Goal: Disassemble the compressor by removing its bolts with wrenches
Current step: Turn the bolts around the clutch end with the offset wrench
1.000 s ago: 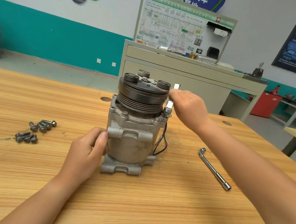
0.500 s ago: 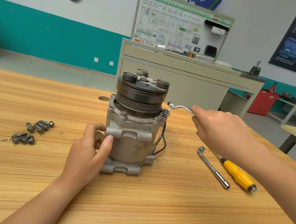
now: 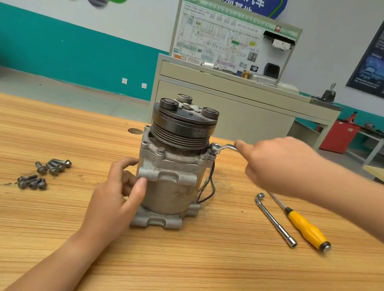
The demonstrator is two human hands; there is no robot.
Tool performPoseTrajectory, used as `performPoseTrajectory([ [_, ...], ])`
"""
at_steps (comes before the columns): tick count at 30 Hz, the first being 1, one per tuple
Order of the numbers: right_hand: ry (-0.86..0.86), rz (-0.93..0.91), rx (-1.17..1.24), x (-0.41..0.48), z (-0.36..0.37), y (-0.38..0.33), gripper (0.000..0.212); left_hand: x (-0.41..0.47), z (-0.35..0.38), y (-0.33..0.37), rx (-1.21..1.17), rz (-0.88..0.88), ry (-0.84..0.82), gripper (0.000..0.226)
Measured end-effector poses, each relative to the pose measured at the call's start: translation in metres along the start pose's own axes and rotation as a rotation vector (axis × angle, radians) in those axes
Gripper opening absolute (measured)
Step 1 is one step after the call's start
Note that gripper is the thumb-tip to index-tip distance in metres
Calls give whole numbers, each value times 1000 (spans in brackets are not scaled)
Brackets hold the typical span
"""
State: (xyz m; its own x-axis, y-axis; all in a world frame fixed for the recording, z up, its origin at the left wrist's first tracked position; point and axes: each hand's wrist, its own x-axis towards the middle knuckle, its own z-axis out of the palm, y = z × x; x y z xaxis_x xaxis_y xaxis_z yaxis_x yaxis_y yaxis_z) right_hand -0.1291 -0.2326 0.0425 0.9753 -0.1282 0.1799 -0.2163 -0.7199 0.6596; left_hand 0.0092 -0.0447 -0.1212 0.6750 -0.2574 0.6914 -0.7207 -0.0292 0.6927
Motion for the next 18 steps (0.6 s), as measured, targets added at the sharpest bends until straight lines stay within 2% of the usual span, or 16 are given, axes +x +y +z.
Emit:
performPoseTrajectory([
  [4, -2, -61, -54, 16, 12, 22, 52, 0, -1, 0, -9, 15, -24, 33],
  [7, 106, -46, -17, 29, 34, 24, 47, 0, 0, 4, -44, 37, -35, 41],
  [8, 200, -66, 36, 34, 41, 22, 43, -1, 0, 6, -44, 46, -44, 42],
  [11, 630, -72, 225, 54, 58, 9, 23, -2, 3, 9, -20, 88, -75, 43],
  [12, 712, -61, 266, 61, 59, 1, 20, -3, 3, 9, -12, 99, -82, 43],
  [16, 735, -74, 423, 74, 53, -17, 40, -3, 0, 6, 11, 110, -108, 42],
  [18, 726, 14, 466, 70, 52, -13, 31, -3, -1, 5, 20, 102, -116, 40],
])
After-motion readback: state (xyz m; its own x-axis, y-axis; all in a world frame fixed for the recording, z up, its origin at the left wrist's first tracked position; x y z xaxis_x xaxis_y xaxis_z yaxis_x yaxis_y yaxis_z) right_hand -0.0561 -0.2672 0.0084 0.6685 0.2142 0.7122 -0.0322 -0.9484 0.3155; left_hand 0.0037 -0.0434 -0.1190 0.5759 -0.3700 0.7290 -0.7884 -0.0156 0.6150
